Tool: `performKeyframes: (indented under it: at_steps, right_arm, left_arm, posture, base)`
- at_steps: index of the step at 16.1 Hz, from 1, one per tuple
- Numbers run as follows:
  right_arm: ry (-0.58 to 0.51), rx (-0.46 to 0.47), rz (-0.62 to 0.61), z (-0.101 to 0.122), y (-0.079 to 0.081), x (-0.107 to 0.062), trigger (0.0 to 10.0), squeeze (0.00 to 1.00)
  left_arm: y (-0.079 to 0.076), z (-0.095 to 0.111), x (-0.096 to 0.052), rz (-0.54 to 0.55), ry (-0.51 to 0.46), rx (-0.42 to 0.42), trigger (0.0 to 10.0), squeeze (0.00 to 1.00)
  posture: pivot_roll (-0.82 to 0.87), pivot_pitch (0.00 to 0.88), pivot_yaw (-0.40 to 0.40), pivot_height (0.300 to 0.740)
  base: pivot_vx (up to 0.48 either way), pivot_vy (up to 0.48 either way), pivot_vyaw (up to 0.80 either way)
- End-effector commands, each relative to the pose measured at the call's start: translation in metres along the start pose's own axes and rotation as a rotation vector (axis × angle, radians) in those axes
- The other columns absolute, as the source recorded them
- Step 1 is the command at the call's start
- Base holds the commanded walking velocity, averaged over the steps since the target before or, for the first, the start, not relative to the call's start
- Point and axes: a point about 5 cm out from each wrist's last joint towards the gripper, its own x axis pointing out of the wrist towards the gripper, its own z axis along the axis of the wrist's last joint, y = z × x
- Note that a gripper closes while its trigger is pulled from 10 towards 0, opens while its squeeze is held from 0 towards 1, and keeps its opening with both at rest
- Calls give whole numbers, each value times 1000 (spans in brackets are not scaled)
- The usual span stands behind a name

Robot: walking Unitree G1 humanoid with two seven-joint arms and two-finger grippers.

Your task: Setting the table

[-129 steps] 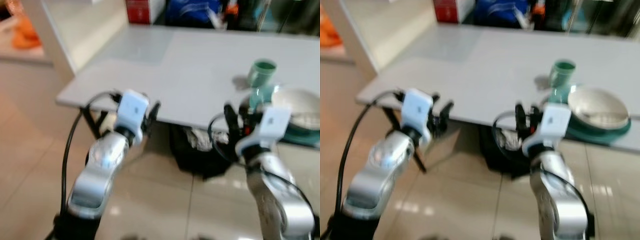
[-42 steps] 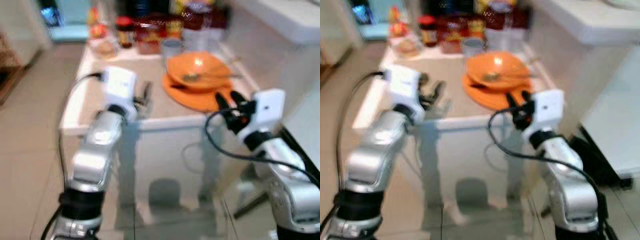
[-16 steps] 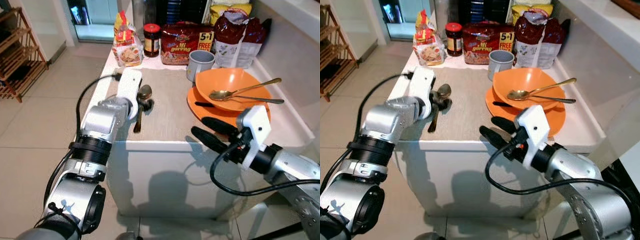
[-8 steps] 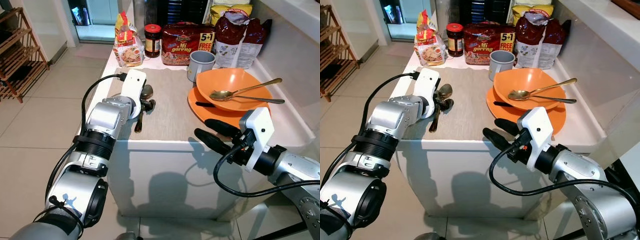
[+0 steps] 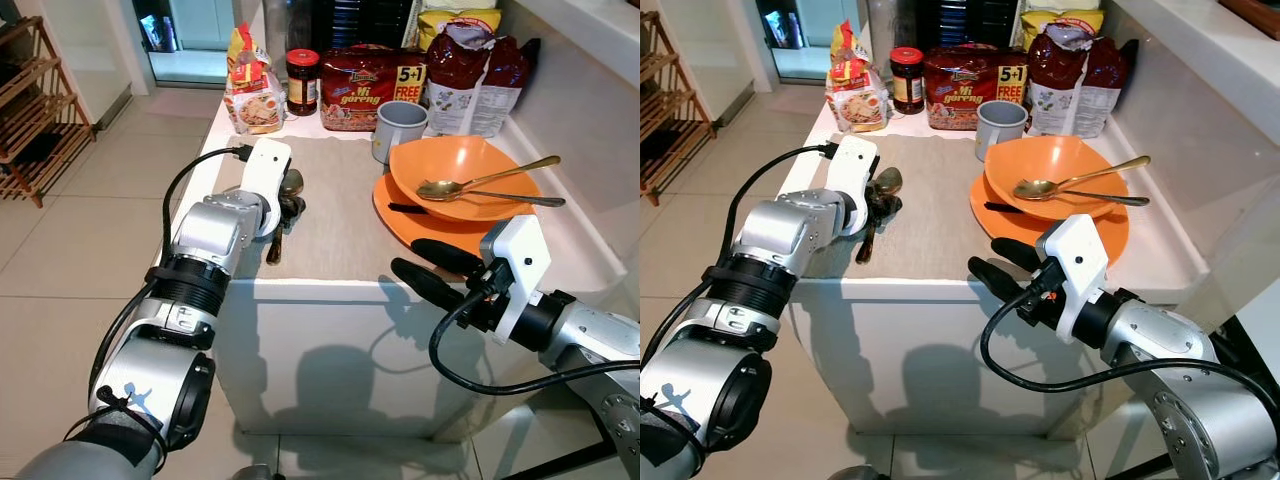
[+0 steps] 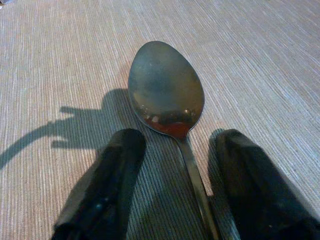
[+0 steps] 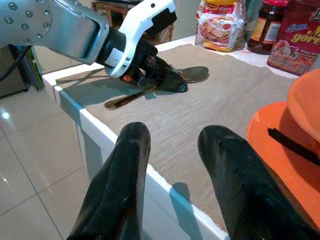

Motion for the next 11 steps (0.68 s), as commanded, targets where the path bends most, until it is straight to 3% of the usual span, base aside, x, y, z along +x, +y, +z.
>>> performKeyframes:
  at_steps: [1,11]
  right_arm:
    - [-6,-13,-4,3,-2,-4,10000,0]
    - [8,-34,-19,2,-6,-6,10000,0]
  left_arm:
    - [8,-2,0,39,30,12,0,0]
    - [9,1,-1,48,19,7,0,0]
  posture:
    - [-41,0,-4,740]
    - [-42,0,-5,740]
  base:
    - [0,0,0]
    - [0,0,0]
